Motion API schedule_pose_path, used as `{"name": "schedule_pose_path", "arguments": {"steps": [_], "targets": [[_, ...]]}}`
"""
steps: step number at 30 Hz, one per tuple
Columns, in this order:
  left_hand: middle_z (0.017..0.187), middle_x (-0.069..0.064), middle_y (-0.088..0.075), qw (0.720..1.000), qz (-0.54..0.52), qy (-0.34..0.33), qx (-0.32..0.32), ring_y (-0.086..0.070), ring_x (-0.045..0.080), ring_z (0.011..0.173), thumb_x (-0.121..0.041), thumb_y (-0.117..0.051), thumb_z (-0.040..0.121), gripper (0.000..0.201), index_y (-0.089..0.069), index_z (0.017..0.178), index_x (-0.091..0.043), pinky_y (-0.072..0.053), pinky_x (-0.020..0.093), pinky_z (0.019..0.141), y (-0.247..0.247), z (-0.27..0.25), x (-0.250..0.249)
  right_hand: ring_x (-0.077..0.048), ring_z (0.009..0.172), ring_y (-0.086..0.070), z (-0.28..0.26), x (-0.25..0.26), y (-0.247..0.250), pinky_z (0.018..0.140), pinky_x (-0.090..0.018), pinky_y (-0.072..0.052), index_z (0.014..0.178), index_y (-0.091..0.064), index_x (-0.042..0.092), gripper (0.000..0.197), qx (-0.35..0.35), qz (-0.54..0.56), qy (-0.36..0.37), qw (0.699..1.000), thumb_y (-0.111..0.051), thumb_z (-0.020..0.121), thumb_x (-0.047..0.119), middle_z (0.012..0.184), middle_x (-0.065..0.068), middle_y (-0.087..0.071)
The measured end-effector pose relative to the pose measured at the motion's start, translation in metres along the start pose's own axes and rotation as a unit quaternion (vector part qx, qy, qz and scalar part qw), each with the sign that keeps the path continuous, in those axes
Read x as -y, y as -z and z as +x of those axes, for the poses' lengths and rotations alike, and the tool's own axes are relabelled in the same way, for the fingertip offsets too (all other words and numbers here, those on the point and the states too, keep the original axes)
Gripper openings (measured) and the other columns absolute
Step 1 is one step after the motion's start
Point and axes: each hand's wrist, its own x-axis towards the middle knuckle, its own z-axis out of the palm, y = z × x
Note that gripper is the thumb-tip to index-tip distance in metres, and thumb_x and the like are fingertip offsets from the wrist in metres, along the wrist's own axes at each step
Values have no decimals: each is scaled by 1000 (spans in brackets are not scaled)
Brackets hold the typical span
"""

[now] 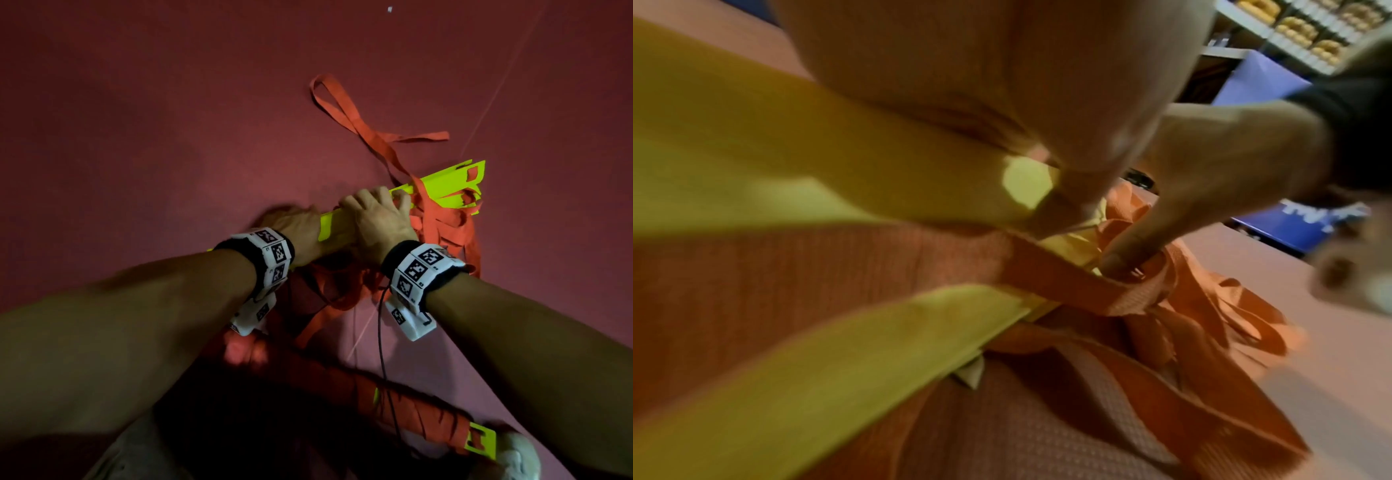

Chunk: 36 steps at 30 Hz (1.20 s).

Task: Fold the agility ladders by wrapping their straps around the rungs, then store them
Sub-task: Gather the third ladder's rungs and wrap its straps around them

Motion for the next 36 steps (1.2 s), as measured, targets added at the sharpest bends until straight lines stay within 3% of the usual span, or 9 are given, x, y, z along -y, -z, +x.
{"name": "schedule_pose_path", "arguments": {"steps": [4, 7, 14, 18, 21, 24, 27, 31, 36], "targets": [[126, 9, -64, 999, 44, -4, 10, -65, 33, 109, -47, -75, 81, 63, -51, 129, -14, -46, 36, 76, -6, -2, -11, -34, 122, -36, -5, -5, 1, 108, -56, -22, 133, -44, 26, 71, 13, -24, 6, 1000, -76, 72, 40, 127, -6, -46], [134, 7, -54, 997, 74, -9, 17, -57, 32, 121, -41, -82, 78, 72, -47, 133, -12, -48, 42, 90, -16, -6, -17, -35, 119, -41, -14, -7, -8, 101, -52, -29, 136, -44, 27, 76, 31, -20, 8, 999, -77, 69, 43, 128, -8, -47], [138, 15, -48, 996, 83, 17, 7, -53, 38, 124, -28, -57, 98, 47, -40, 138, -12, -46, 48, 97, -33, -7, -24, -31, 120, -38, -22, -4, -21, 99, -50, -29, 140, -37, 30, 74, 36, 2, 9, 999, -72, 76, 44, 131, -3, -41], [139, 16, -49, 994, 102, 20, 29, -47, 38, 129, -24, -51, 99, 42, -45, 139, -13, -39, 47, 105, -35, -4, -24, -29, 125, -42, -19, -2, -19, 108, -52, -23, 138, -40, 24, 63, 41, -7, -5, 999, -67, 82, 28, 132, -1, -53], [140, 11, -47, 996, 79, 17, 34, -46, 36, 130, -23, -57, 95, 43, -49, 137, -17, -39, 45, 109, -36, -6, -23, -30, 123, -50, -22, -3, -20, 108, -51, -24, 140, -34, 22, 67, 51, 0, -11, 999, -67, 81, 22, 127, -2, -61], [141, 10, -50, 997, 71, -3, 21, -52, 36, 126, -26, -65, 91, 55, -43, 140, -18, -42, 44, 104, -29, -14, -25, -30, 121, -52, -26, -7, -17, 104, -48, -28, 144, -31, 25, 70, 43, -5, 11, 999, -65, 83, 26, 127, -2, -60], [132, 12, -59, 996, 85, -15, 19, -59, 38, 117, -36, -70, 88, 62, -41, 140, -18, -46, 42, 91, -14, -19, -29, -29, 121, -52, -31, -12, -8, 98, -42, -37, 138, -43, 28, 62, 33, -9, 37, 999, -69, 82, 36, 131, -1, -57], [124, 14, -63, 996, 85, -33, -10, -62, 37, 112, -29, -64, 89, 58, -36, 138, -13, -40, 38, 77, 1, -26, -38, -31, 117, -55, -39, -16, 12, 95, -41, -41, 128, -49, 22, 54, 11, -16, 40, 999, -67, 82, 46, 125, -5, -59], [118, 14, -64, 991, 104, -46, -66, -63, 37, 106, -28, -62, 90, 55, -39, 137, -13, -38, 36, 74, 36, -41, -51, -34, 106, -64, -54, -21, 58, 87, -40, -44, 122, -45, 17, 43, -26, -63, 51, 996, -59, 85, 33, 117, -9, -65]]}}
